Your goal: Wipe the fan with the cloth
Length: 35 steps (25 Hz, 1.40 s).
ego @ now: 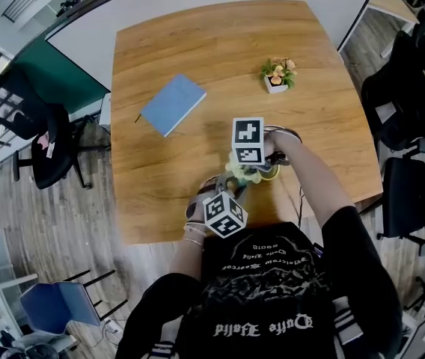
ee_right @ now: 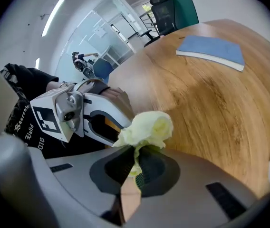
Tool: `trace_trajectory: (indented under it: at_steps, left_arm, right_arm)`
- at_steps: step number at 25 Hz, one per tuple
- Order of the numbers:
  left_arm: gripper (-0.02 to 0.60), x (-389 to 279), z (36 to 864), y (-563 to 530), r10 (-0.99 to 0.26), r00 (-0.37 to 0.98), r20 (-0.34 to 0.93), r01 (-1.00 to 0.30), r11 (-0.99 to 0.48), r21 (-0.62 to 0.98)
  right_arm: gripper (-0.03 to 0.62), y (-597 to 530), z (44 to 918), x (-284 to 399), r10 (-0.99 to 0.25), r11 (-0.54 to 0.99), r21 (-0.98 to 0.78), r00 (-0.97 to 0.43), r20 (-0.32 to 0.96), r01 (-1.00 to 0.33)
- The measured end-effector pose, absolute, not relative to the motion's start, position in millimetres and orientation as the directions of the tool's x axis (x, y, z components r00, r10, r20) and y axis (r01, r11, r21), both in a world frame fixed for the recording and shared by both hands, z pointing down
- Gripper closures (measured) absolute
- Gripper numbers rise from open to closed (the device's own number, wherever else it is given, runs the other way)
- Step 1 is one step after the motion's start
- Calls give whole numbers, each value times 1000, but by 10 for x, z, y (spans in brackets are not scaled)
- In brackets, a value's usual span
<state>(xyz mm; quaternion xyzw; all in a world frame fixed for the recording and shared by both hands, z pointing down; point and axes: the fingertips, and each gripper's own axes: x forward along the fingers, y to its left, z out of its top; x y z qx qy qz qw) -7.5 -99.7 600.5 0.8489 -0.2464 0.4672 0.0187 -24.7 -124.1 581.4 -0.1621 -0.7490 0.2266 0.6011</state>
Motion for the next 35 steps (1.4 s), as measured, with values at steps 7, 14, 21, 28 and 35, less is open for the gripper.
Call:
trace_trajectory:
  at_steps: [7,14,21,28,35]
  left_arm:
    - [408,-114,5973,-1040,-420,439,794,-434,-873,-222]
    - [408,-117,5982,-1033,-409,443,798,-442,-874,-203]
    - [407,-160,6006,-1065,-399,458,794,-499,-855,-141]
    - [407,-221,6086,-1058,-394,465,793,-557,-826,-83]
    - [407,-245,6174,-1024,-368,489,791,-607,-795,6]
  right_arm:
    - [559,-1499,5900,-57,504,835,-534,-206,839,-131]
    - [559,-1809,6008,26,411,859,-459,-228,883,-226]
    - [559,-2011,6069,114,370,829,-463,-314,875,-313]
    - [560,-2105,6131,371,359,764,-505,-386,850,-402]
    - [560,-2014,6196,564,361,744,-524,-411,837,-415]
